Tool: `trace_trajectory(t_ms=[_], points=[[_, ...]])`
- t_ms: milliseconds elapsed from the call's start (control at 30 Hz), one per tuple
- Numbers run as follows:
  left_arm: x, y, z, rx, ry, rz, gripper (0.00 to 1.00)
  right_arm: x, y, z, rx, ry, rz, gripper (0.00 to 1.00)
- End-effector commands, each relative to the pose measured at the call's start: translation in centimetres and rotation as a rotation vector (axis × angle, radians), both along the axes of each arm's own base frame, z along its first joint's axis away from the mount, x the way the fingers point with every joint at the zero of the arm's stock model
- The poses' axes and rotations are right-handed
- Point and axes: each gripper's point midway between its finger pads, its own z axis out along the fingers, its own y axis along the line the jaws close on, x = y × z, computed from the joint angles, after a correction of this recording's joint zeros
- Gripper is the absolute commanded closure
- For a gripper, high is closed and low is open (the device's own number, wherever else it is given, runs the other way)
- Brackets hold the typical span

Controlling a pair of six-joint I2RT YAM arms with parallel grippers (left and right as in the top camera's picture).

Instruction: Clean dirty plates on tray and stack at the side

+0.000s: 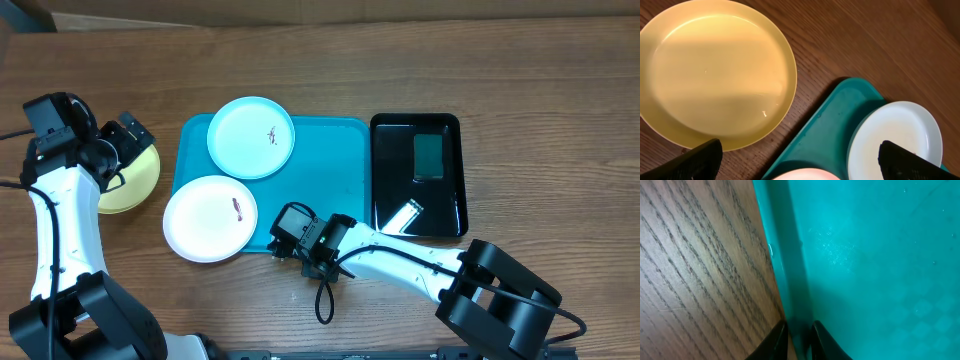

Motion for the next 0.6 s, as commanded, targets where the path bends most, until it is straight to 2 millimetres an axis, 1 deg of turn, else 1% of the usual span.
trace_trajectory(t_ms=[0, 100, 300, 567], points=[[0.25, -0.37, -0.04, -0.016, -0.004, -0.001, 0.00, -0.05, -0.23, 0.64, 0.005, -0.016, 0.005, 0.82], [0.25, -0.37, -0.04, -0.016, -0.004, -0.001, 0.00, 0.31, -0.58, 0.68, -0.013, -0.038, -0.001, 0.83], [0.26, -0.37, -0.04, -0.016, -0.004, -0.001, 0.00, 0.31, -0.56, 0.68, -0.012, -0.038, -0.001, 0.88], [0.25, -0.37, -0.04, -0.016, -0.004, -0.001, 0.00, 0.35, -0.51, 0.69, -0.011, -0.040, 0.003, 0.88]])
